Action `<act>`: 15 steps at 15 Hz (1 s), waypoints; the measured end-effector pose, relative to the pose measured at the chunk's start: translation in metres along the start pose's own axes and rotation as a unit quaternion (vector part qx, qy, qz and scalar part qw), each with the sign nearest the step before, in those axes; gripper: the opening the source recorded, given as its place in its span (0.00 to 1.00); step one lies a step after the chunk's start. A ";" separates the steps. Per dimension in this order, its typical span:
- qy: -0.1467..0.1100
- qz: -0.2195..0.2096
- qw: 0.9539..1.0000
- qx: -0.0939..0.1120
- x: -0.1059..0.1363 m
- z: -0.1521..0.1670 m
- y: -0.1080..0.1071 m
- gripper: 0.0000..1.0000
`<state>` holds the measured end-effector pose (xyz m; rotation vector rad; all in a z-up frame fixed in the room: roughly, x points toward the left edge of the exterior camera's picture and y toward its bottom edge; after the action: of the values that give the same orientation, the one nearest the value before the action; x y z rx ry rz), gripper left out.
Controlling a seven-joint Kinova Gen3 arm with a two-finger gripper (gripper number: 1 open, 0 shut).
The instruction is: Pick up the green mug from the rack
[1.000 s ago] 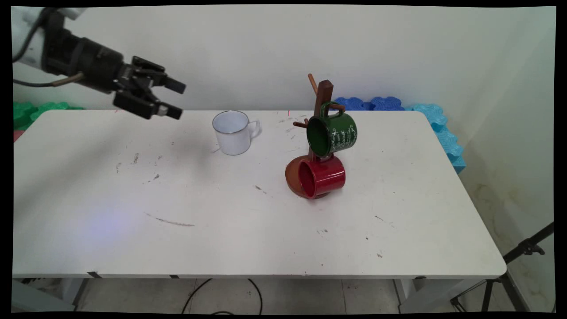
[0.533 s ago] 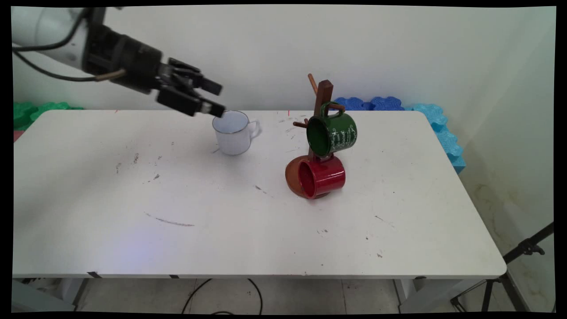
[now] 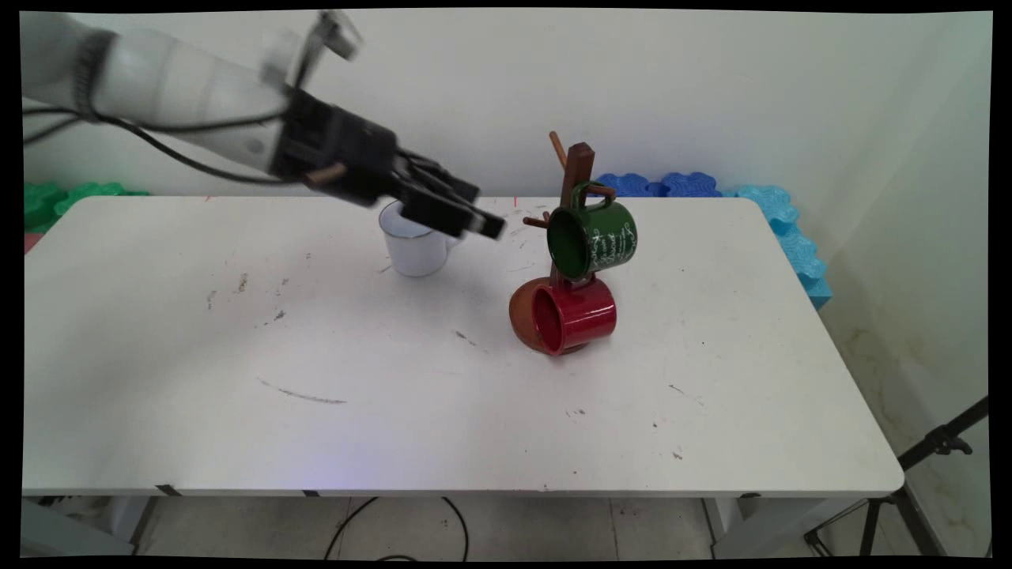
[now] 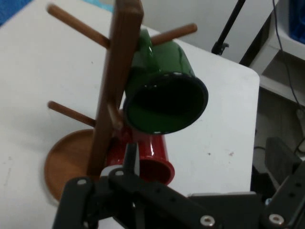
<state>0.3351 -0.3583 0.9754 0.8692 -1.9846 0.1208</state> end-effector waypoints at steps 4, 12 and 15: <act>-0.006 -0.021 1.000 0.006 -0.008 0.041 0.014 1.00; 0.016 -0.022 1.000 0.008 -0.017 0.108 0.026 1.00; 0.030 -0.018 0.999 0.009 -0.018 0.129 0.027 1.00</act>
<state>0.2305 -0.3819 0.8960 0.9020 -1.9144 0.1439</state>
